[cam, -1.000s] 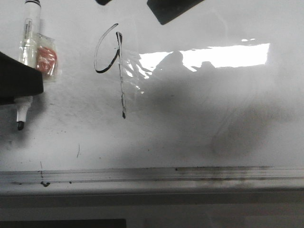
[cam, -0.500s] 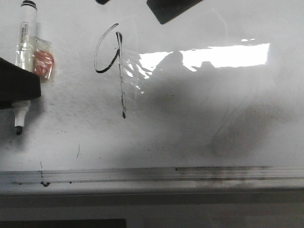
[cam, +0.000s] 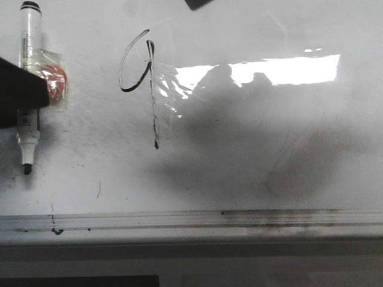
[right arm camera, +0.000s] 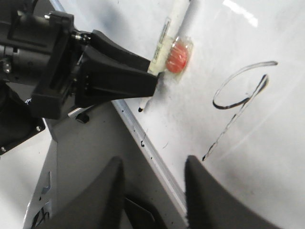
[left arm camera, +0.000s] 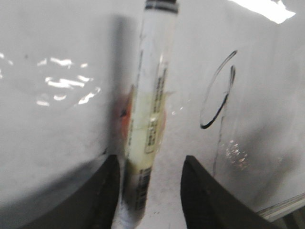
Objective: Write number 9 on whiteboard
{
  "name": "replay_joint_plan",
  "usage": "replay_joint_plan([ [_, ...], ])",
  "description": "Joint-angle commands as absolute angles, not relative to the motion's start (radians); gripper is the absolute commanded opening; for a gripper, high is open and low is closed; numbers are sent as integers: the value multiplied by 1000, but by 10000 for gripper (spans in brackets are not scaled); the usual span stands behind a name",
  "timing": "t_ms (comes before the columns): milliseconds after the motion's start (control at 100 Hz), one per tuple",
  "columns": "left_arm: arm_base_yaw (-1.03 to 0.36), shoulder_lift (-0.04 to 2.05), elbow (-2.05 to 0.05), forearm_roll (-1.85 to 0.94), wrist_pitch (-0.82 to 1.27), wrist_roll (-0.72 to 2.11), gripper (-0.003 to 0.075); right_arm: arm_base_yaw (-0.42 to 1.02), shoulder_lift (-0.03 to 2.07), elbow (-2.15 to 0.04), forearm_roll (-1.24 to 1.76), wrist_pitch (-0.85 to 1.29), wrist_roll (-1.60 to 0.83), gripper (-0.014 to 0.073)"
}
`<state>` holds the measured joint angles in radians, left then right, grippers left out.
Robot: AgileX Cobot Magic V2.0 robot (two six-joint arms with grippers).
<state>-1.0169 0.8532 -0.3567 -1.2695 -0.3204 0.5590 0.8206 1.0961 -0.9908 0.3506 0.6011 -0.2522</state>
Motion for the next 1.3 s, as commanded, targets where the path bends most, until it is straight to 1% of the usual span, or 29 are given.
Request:
replay_joint_plan([
  [0,-1015,781,-380,-1205,-357,562,269,816,1035,-1015,335,512,-253,-54],
  [10,-1015,775,-380,-1201,-357,562,264,816,1028,-1013,333,506,-253,-71],
  [60,-1015,724,-378,-1178,-357,562,209,816,1002,-998,333,481,-253,-61],
  [110,-1015,677,-375,-1151,-357,564,104,816,970,-972,321,443,-253,-62],
  [130,-1015,656,-373,-1138,-357,576,73,816,954,-956,313,424,-253,-62],
  [140,-1015,649,-373,-1132,-355,587,41,816,949,-951,310,417,-253,-62],
  [170,-1015,620,-369,-1126,-355,613,-20,816,919,-919,295,391,-253,-62],
  [350,-1015,441,-331,-1123,-344,764,-20,816,733,-699,227,192,-264,-62],
  [470,-1015,334,-266,-1123,-324,877,-20,820,558,-509,184,85,-264,-62],
  [640,-1015,237,-158,-1123,-324,877,-20,820,309,-290,184,74,-264,-64],
  [810,-1015,220,-125,-1123,-322,873,-20,820,114,-169,184,74,-264,-64],
  [930,-1015,220,-125,-1123,-322,873,-20,820,54,-117,184,77,-264,-64],
  [1290,-1015,220,-125,-1123,-322,873,-20,820,49,-58,184,87,-264,-64],
])
